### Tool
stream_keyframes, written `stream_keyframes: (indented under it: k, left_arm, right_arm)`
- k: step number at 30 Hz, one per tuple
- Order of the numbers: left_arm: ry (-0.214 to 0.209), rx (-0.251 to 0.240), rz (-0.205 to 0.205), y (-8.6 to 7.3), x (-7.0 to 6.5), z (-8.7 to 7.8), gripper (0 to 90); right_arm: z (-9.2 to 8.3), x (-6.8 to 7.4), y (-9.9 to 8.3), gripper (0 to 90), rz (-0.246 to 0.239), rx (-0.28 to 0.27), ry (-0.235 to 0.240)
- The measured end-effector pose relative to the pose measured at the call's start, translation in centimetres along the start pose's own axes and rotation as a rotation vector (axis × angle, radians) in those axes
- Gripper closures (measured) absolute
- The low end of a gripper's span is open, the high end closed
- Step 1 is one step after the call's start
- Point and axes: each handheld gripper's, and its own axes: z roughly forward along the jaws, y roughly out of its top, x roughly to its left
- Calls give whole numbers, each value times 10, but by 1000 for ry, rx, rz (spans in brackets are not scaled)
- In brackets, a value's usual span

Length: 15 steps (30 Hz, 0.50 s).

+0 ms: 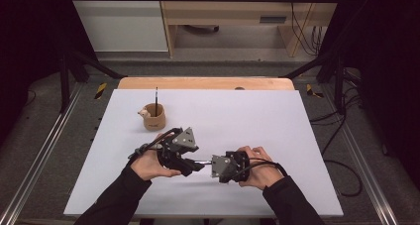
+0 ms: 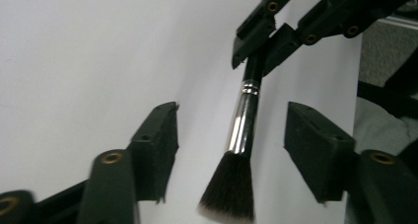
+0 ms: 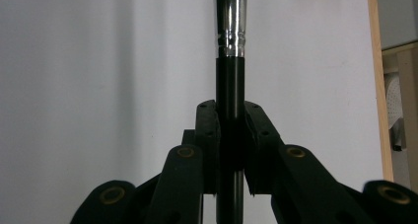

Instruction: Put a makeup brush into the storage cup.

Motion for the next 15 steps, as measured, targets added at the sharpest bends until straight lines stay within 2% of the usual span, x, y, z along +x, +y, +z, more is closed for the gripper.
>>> stream_keyframes:
  k: [2, 8, 10, 15]
  left_arm:
    - [8, -10, 5, -3, 3, -3, 302]
    - [40, -80, -55, -15, 7, -9, 203]
    - [56, -93, -66, -19, 9, -12, 189]
    - [86, -167, -128, -30, 13, -17, 164]
  right_arm:
    - [0, 1, -2, 795, 14, -6, -3]
    - [0, 0, -10, 795, 44, -7, -11]
    - [1, 0, -13, 795, 63, -8, -8]
    - [0, 1, -19, 795, 101, -11, -2]
